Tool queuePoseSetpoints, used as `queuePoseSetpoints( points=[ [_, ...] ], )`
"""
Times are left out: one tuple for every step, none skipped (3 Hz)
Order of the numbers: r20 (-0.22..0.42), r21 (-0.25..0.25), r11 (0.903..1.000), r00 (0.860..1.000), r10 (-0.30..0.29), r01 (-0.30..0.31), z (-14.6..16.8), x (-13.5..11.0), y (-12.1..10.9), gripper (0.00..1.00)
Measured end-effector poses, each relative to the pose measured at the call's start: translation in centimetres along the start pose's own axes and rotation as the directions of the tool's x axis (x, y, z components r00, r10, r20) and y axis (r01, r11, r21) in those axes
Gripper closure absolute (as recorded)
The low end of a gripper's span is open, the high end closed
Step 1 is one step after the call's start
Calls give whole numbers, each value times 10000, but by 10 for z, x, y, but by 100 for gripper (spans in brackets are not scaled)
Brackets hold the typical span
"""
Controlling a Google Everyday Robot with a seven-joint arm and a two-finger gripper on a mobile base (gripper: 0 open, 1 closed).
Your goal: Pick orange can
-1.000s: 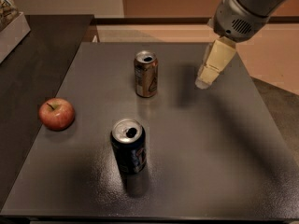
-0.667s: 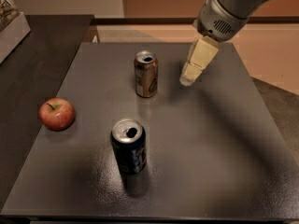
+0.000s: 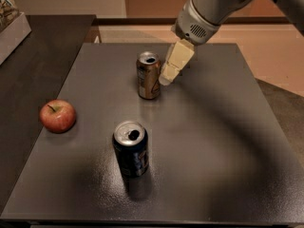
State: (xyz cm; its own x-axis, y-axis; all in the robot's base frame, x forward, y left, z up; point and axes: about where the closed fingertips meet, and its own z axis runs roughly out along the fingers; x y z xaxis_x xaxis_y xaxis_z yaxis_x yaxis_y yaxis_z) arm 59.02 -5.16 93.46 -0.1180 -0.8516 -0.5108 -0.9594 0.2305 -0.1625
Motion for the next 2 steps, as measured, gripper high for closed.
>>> queuePoseSetpoints(
  points=[
    [184,-413,9989,9996,-213,220,19,-13,1,0],
    [255,-782,9960,9988,-407,425,34,-22,6,0]
  ],
)
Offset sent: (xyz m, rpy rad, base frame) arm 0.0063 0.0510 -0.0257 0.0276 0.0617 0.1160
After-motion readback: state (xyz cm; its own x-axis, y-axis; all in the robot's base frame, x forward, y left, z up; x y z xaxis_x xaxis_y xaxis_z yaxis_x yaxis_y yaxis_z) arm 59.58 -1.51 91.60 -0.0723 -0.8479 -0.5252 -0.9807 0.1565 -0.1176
